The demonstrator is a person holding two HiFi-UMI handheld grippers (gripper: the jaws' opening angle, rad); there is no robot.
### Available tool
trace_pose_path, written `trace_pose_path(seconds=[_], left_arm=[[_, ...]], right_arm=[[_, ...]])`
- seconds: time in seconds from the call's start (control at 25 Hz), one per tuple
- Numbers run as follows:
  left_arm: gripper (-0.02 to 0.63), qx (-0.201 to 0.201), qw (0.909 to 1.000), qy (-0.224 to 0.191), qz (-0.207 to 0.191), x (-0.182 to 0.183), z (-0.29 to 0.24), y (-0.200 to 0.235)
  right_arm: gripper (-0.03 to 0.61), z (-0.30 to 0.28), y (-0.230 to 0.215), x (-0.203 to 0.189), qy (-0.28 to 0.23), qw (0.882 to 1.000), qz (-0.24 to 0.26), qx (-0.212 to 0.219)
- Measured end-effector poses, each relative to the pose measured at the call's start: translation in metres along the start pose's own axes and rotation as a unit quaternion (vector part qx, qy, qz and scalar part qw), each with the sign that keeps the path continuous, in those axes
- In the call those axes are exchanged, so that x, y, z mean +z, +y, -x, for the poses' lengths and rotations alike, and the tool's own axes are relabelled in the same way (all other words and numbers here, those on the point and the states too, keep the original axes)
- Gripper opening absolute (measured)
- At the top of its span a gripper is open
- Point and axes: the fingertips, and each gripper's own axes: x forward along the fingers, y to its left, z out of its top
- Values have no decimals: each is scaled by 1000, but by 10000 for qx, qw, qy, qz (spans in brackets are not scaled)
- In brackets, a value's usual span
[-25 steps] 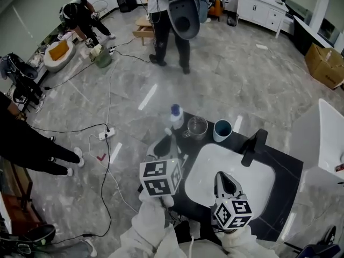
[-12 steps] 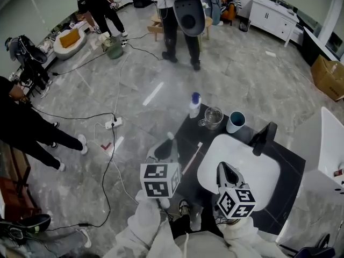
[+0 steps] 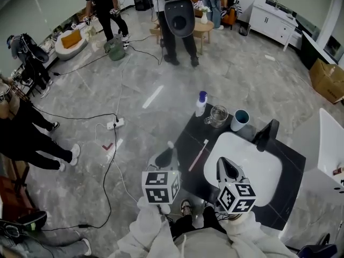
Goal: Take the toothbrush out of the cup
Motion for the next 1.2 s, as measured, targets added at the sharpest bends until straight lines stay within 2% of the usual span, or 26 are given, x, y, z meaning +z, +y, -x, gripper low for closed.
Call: trace_pose_path(seconds=[0.28,0.44,0.8,1.2], left_arm=[[18,7,9999,158,43,-18,7,13],[18,29,9992,388,57,-30,4,20],[18,-138,9933,1139,-162,-72,-30,23],[18,-500,9859,1566,-323,-94,-78,25]], right_arm=[[23,-7,0,3,-33,9999,92,-98],[23,-16,-6,-4,42,9998,-6,-190],[23,-38,-36,-39,317,9971,-377,-579],[23,-54,-58,-68,626,9932,-543,-815]])
